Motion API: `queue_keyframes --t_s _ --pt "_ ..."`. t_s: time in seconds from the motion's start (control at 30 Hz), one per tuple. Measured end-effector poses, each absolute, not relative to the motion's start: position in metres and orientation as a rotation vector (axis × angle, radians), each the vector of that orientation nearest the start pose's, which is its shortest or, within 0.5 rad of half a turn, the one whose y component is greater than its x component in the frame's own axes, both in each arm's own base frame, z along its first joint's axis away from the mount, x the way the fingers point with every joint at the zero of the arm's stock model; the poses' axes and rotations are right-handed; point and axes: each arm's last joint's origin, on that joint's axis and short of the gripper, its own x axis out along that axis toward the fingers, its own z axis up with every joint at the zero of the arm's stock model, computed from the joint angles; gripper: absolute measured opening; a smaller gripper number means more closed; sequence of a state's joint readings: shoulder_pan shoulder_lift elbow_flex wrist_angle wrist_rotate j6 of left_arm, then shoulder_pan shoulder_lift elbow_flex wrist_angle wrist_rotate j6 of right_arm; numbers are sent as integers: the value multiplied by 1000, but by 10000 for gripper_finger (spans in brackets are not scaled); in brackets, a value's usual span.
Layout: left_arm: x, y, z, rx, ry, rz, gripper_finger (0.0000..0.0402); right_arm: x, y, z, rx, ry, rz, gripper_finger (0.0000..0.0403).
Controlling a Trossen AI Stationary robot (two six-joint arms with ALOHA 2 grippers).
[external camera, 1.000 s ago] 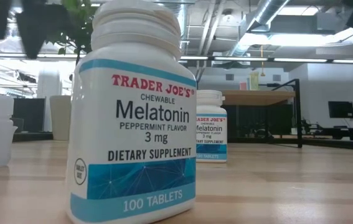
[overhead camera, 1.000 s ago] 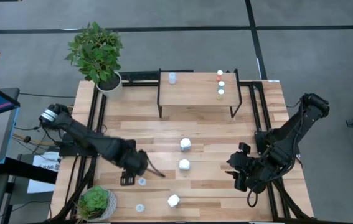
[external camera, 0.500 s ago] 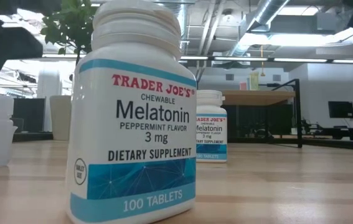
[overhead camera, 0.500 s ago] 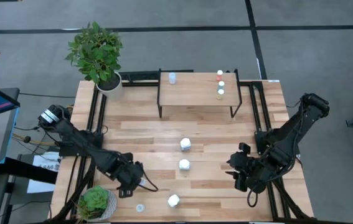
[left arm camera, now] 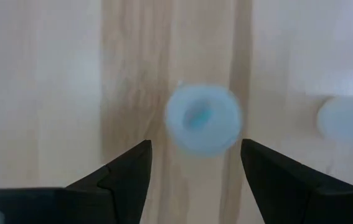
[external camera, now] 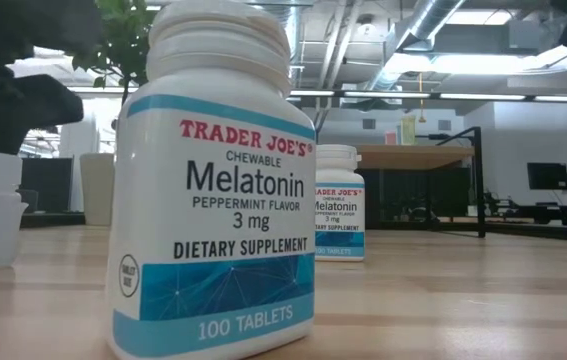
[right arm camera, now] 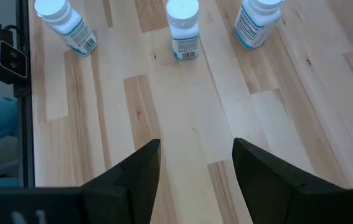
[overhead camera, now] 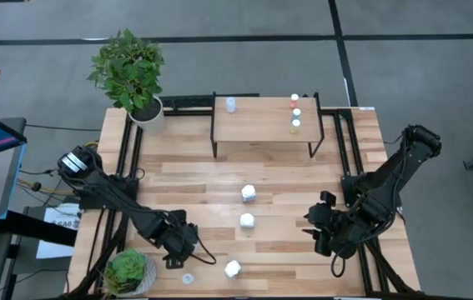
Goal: Pick and place medicine bottles onto shelf by color
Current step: Put the top transparent pill bottle on the shelf aligned with the other transparent pill bottle
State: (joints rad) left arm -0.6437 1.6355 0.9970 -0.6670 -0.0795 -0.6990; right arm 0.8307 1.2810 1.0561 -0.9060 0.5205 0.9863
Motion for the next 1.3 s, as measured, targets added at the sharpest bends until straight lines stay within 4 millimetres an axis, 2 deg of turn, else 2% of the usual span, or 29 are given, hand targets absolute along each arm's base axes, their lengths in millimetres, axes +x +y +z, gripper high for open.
queue_keyframes --t_s 0.3,0.8,0.9,1.17,1.3 --pt "244 -176 177 -112 1238 -39 233 170 165 276 209 891 -171 221" --pt "245 -176 177 -124 1233 -35 229 170 165 276 208 891 -171 221" --pt "245 -176 178 -118 1226 -26 207 170 165 276 208 891 -171 221" --pt "245 -176 178 -126 1235 -42 110 170 165 276 209 891 -171 221" --pt "245 -176 179 -126 1233 -38 106 170 165 276 209 891 -171 221"
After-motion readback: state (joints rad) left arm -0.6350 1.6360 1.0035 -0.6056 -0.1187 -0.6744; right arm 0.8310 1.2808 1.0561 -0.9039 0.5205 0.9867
